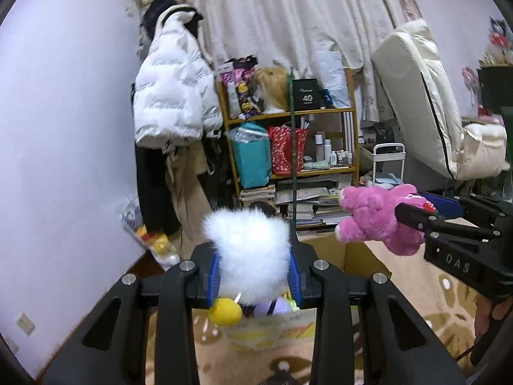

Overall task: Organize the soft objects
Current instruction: 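Lift the pompom toy with the left tool while the right tool lifts the pink bear toward the box, then lower the pompom toy into the box with the left tool while the right tool drops the pink bear in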

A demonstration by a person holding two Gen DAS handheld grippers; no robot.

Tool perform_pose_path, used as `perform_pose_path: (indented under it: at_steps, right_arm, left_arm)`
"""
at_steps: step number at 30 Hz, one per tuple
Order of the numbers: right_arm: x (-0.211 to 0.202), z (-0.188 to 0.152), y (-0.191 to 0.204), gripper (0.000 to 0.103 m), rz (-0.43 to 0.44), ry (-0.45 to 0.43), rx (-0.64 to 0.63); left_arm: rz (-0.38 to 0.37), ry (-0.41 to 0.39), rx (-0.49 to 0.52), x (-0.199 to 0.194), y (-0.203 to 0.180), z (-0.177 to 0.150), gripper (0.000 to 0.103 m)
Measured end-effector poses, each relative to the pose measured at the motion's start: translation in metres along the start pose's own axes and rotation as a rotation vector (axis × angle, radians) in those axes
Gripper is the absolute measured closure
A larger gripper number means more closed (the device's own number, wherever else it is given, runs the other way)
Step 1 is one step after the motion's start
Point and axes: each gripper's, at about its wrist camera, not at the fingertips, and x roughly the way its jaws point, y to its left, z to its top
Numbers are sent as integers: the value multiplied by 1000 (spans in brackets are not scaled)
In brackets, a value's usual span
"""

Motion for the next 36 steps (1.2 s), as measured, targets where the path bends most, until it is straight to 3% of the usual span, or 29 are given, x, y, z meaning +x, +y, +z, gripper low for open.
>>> perform_pose_path:
  at_steps: [4,13,27,36]
  right_arm:
    - [9,1,2,61,10,-9,0]
    - [36,-8,8,61,12,10,4]
    - [73,-34,13,61,46,112,-14]
    - [86,-42,7,61,63,155,14]
  left_arm:
    - [-78,-3,-16,14,-3,3,70]
    - [-70,37,7,48,-12,-10,70]
    - [-72,161,-63,83,-1,-40,69]
    - [-113,236,-107,99,2,-47,69]
